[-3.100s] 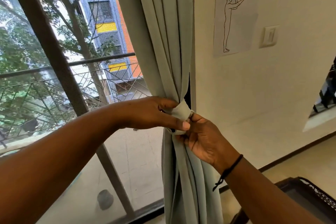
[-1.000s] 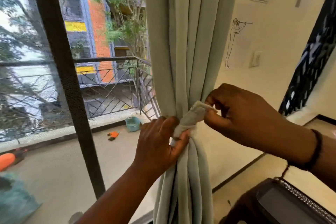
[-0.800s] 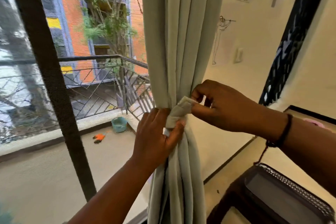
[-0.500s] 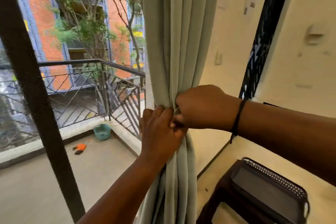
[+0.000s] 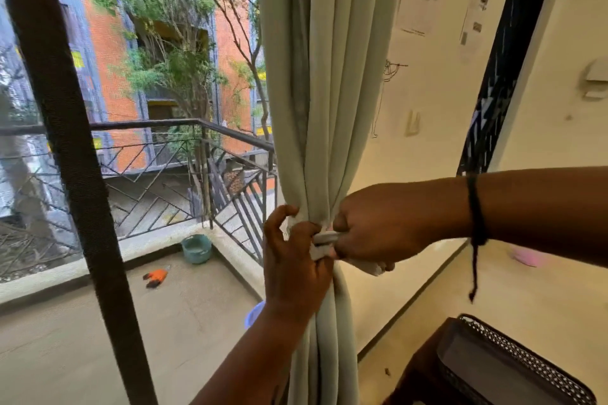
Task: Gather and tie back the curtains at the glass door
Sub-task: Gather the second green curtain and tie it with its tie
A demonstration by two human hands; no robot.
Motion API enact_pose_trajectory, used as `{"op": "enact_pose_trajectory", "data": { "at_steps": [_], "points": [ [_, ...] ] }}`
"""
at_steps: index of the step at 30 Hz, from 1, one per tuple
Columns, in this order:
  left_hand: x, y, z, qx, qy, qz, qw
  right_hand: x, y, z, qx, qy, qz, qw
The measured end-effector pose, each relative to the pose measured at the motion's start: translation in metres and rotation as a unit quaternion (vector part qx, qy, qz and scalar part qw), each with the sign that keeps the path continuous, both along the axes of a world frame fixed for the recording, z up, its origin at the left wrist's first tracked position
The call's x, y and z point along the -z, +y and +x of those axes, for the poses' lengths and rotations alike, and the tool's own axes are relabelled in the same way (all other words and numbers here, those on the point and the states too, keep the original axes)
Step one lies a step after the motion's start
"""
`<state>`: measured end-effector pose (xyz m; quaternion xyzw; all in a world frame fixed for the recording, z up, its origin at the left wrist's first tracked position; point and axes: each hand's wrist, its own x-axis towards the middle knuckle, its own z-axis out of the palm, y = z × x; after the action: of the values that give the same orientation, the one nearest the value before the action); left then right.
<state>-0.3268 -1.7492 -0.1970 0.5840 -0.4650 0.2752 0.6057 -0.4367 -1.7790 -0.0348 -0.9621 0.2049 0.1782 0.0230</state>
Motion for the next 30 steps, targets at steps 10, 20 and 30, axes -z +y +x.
{"op": "enact_pose_trajectory", "data": {
  "at_steps": [10,20,30],
  "points": [
    [0.007,-0.053,0.009,-0.033,-0.068,-0.004,0.997,0.013,-0.071,-0.047,-0.097,-0.154,0.150,0.972],
    [-0.001,-0.128,0.010,-0.065,-0.142,0.050,0.987,0.032,-0.158,-0.086,-0.198,-0.187,0.148,0.951],
    [0.004,-0.139,-0.004,-0.122,-0.076,0.066,0.987,0.046,-0.221,-0.081,-0.311,-0.184,0.126,0.924]
  ]
}}
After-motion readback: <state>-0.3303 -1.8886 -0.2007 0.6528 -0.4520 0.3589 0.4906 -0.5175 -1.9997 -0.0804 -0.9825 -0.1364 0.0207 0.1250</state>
